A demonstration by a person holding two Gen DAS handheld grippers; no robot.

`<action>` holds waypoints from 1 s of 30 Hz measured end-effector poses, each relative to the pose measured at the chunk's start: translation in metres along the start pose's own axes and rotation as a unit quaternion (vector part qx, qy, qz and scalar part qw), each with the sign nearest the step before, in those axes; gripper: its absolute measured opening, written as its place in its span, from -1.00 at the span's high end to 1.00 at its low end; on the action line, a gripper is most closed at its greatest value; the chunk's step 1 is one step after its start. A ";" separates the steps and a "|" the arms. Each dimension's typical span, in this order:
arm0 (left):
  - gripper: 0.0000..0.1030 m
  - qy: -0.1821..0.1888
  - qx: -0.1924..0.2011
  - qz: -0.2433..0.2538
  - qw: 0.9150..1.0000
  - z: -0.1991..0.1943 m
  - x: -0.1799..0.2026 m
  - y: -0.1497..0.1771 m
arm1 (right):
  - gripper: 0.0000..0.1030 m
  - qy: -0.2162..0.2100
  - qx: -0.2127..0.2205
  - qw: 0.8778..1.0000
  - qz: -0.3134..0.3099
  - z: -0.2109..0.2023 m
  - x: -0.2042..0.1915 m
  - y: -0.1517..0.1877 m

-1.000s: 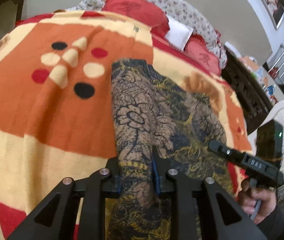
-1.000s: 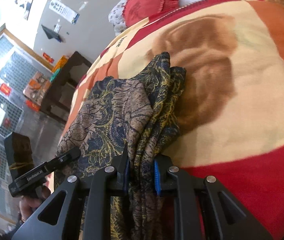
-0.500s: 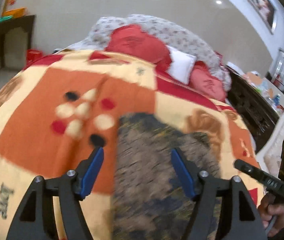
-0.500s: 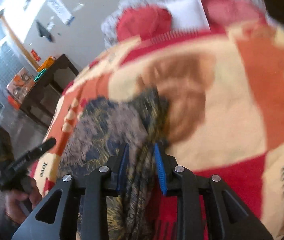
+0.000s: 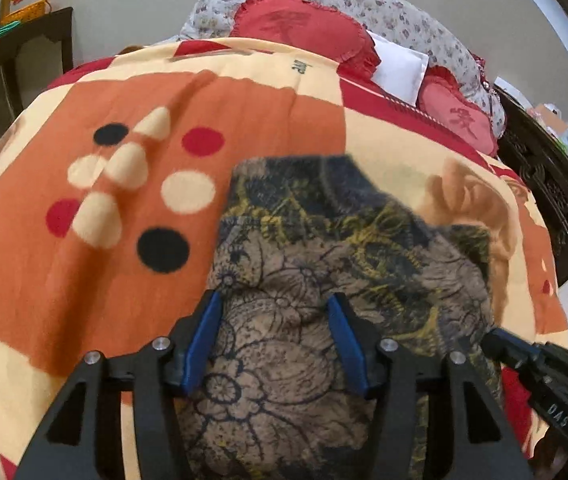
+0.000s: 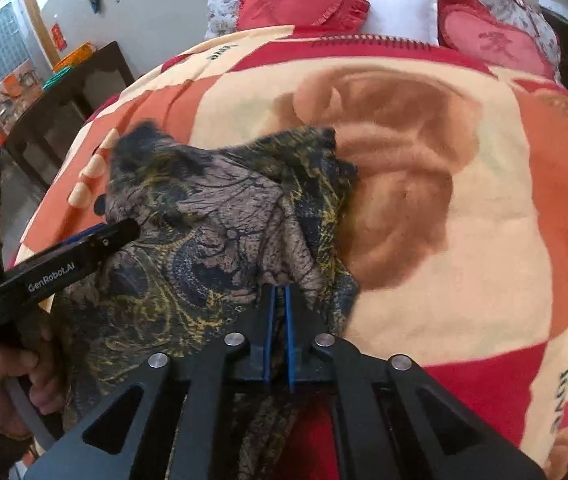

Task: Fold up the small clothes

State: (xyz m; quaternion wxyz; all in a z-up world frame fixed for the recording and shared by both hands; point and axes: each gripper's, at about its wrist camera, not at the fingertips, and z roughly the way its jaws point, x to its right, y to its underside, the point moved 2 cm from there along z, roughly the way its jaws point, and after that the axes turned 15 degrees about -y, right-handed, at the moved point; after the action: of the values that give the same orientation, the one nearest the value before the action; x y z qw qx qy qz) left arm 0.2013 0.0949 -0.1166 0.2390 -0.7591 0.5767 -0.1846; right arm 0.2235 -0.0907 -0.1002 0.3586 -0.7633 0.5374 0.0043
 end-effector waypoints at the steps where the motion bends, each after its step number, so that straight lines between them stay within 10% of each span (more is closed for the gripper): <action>1: -0.13 0.007 0.009 -0.002 1.000 -0.003 0.000 -0.008 | 1.00 0.000 0.016 1.000 -0.002 -0.007 -0.002 -0.006; 17: -0.61 -0.042 0.001 0.006 0.999 0.059 0.024 -0.038 | 0.97 0.099 0.051 0.993 -0.037 0.059 -0.005 -0.027; 30: -0.63 -0.042 0.006 0.002 0.999 0.061 0.024 -0.038 | 0.94 0.078 0.063 0.994 -0.044 0.059 0.001 -0.028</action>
State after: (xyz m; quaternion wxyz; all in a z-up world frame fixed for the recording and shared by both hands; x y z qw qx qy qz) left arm 0.2716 0.0894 -0.1447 0.2682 -0.7635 0.5666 -0.1553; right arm 0.2692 -0.0543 -0.1296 0.3629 -0.7599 0.5290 -0.1050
